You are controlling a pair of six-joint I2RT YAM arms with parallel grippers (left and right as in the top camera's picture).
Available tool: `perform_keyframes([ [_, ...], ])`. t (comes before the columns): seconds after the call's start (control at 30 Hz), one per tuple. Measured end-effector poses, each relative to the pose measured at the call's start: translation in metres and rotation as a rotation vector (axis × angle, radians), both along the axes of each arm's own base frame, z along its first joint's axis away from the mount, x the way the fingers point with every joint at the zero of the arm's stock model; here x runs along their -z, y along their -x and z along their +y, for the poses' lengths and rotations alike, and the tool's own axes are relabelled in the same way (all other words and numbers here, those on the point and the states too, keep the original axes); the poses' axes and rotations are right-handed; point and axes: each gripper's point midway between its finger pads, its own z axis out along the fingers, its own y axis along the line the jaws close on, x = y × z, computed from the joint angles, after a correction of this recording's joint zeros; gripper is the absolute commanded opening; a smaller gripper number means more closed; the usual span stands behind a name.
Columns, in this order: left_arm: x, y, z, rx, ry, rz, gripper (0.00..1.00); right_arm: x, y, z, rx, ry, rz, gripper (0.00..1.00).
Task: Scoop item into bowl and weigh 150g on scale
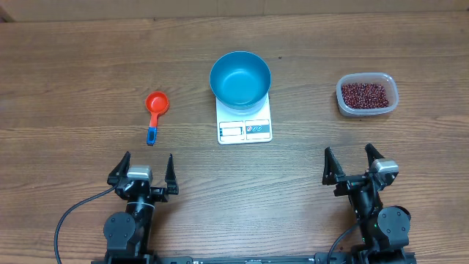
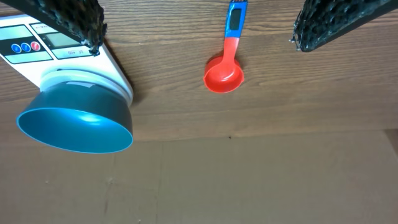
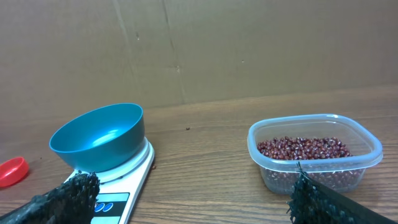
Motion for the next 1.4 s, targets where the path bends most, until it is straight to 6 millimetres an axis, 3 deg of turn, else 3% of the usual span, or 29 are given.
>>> perform_keyframes([
  [0.83, -0.004, 0.003, -0.004, 0.017, 0.088, 0.028, 1.00, 0.000, 0.000, 0.000, 0.000, 0.000, 0.000, 1.00],
  [1.13, -0.047, 0.007, 0.000, -0.006, 0.085, 0.038, 1.00, 0.000, 0.000, 0.000, 0.000, 0.000, 0.000, 1.00],
  [1.4, -0.062, -0.007, 0.000, -0.015, 0.077, 0.199, 1.00, 0.000, 0.000, 0.000, 0.000, -0.001, -0.001, 1.00],
])
